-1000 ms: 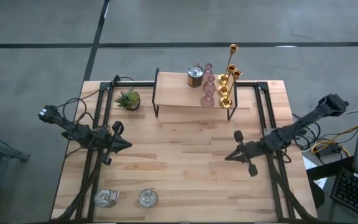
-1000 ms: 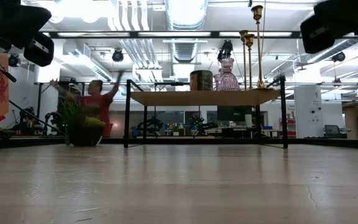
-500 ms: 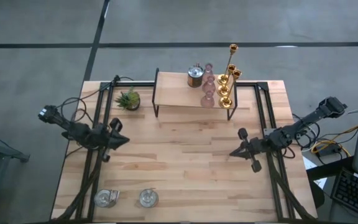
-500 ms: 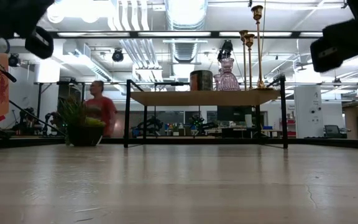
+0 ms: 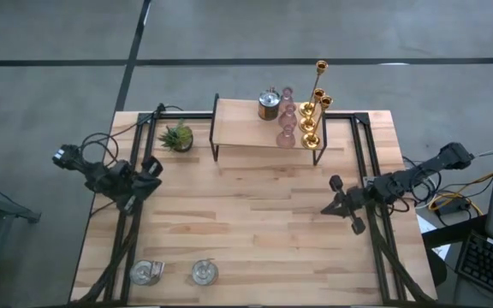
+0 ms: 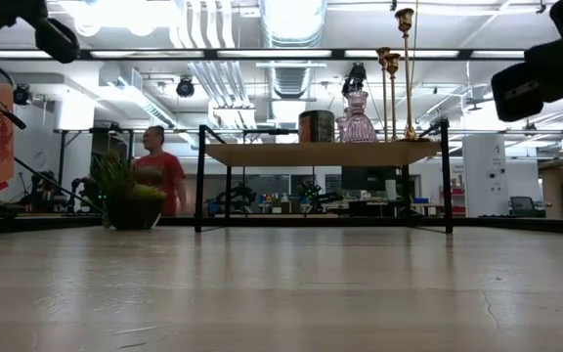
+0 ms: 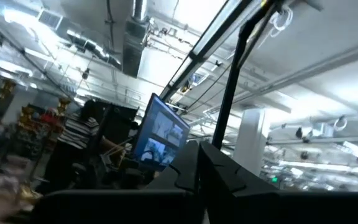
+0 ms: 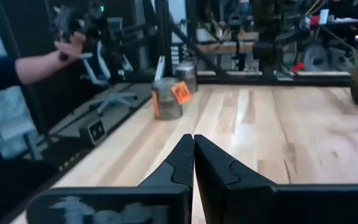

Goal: Pick & Place candle stick holders
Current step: Align the right silver scented candle on the shelf with the silver scented candle

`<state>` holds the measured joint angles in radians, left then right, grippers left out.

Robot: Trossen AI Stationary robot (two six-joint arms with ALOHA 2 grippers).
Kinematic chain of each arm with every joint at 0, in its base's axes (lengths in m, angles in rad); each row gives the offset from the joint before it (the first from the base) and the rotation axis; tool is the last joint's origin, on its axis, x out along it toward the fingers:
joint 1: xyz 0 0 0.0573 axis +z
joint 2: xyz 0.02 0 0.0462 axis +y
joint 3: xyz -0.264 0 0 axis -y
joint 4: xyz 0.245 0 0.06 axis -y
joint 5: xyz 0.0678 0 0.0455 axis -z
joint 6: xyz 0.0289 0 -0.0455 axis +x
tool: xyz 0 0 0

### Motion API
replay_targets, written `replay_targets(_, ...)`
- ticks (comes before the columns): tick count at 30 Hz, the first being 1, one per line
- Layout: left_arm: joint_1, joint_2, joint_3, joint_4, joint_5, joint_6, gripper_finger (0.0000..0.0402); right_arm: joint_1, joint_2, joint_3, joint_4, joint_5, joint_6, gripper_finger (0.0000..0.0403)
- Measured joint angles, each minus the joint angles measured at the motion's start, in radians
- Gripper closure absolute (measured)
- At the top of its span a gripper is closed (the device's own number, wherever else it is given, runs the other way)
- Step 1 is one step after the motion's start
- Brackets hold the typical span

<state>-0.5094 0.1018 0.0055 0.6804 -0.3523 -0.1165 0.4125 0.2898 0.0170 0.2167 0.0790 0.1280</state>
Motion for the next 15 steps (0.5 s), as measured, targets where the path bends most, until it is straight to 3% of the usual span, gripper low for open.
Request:
replay_targets(4, 0.0, 0.021, 0.002, -0.006, 0.003, -0.136, 0.0385, -0.066, -0.056, 0.012, -0.023, -0.047, 0.007, 0.0394)
replay_targets(7, 0.0, 0.061, 0.016, -0.049, 0.004, -0.145, 0.0385, -0.11, -0.102, 0.04, -0.122, -0.053, 0.0, 0.0394)
replay_targets(15, -0.001, 0.312, 0.077, -0.062, -0.048, -0.2, 0.0385, -0.162, -0.194, 0.073, -0.274, -0.051, 0.029, 0.0394)
